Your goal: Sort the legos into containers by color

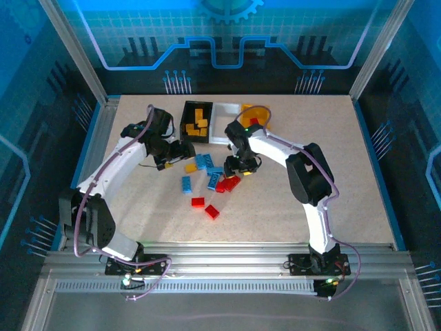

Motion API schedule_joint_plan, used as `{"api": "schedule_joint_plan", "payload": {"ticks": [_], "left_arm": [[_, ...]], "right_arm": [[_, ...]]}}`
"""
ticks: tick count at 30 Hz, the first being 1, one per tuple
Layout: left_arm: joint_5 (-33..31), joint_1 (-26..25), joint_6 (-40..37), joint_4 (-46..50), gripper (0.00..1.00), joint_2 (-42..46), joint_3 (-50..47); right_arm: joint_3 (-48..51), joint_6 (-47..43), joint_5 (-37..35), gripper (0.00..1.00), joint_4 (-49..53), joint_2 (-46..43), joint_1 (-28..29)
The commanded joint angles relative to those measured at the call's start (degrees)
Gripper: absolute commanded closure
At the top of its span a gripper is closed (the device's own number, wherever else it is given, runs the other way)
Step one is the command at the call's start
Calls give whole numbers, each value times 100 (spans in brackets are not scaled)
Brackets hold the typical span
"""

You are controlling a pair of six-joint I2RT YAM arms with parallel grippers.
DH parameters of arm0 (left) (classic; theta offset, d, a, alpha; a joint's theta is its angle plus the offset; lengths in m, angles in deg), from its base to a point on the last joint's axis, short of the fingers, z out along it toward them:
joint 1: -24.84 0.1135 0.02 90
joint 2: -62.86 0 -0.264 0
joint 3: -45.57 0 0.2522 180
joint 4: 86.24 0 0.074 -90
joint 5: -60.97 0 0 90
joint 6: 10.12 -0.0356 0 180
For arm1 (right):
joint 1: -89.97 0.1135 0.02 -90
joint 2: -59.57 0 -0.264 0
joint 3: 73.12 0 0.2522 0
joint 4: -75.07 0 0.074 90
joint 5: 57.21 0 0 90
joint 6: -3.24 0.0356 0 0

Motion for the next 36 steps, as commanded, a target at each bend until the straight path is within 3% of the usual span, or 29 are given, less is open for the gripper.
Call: {"api": "schedule_joint_plan", "payload": {"ticks": [1, 10, 15, 18, 28, 36], "left_arm": [[158, 7, 113, 196, 17, 154, -20], [324, 7, 301, -94, 17, 35, -72], [390, 3, 380, -257, 16, -85, -27], [425, -1, 428, -310, 15, -160, 3], [473, 7, 523, -374, 13, -86, -203], [501, 7, 618, -428, 12, 25, -405]], "right_arm": [[129, 134, -455, 37, 239, 8, -156], [1248, 277, -428, 37, 38, -1229, -611], [1535, 283, 219, 34, -176, -1837, -592], [1445, -47, 488, 29, -269, -1753, -575], [619, -1995, -505, 27, 313, -940, -521], [636, -2570, -606, 28, 270, -580, -359]]}}
